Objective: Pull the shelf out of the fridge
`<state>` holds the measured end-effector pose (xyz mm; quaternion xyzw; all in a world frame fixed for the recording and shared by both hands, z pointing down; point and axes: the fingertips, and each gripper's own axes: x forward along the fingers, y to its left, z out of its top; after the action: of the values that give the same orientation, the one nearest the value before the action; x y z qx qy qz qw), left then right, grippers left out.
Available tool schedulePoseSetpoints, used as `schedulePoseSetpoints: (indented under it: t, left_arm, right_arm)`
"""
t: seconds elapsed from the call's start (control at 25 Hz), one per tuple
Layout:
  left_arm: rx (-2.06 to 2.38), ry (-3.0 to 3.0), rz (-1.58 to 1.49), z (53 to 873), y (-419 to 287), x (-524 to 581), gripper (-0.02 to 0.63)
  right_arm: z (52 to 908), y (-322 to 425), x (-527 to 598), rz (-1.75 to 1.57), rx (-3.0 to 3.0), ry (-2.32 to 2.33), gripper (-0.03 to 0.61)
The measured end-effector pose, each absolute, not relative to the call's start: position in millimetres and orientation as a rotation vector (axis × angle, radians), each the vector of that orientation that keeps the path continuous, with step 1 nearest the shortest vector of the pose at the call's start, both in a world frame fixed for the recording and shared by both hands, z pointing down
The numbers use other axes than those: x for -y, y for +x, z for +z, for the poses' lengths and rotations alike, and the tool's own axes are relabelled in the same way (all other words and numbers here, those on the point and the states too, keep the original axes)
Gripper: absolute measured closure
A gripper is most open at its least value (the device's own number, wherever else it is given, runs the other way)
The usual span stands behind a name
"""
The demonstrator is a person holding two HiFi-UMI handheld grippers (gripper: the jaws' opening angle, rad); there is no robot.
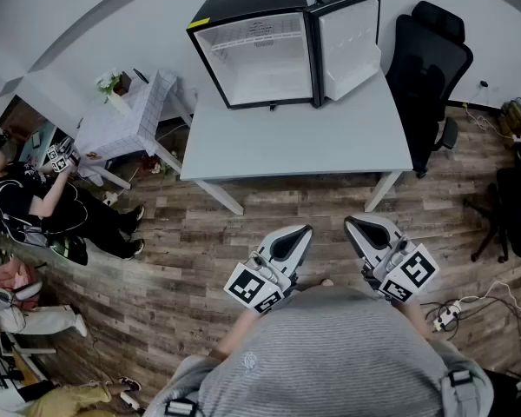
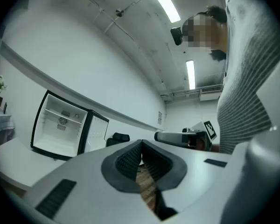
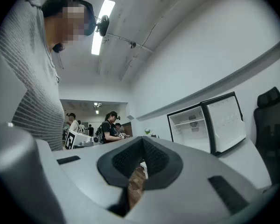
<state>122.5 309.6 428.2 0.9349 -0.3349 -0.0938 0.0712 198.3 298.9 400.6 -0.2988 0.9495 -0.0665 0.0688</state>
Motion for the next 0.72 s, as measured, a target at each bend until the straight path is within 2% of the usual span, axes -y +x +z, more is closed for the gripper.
schedulePoseSetpoints:
  t: [0.72]
  left_arm:
    - [0.999, 2.804, -0.275, 428.6, 127.1, -303.4, 0.603]
  right_arm:
    - [402.4, 197.8, -290.2, -0.204, -2.868, -0.894, 0.566]
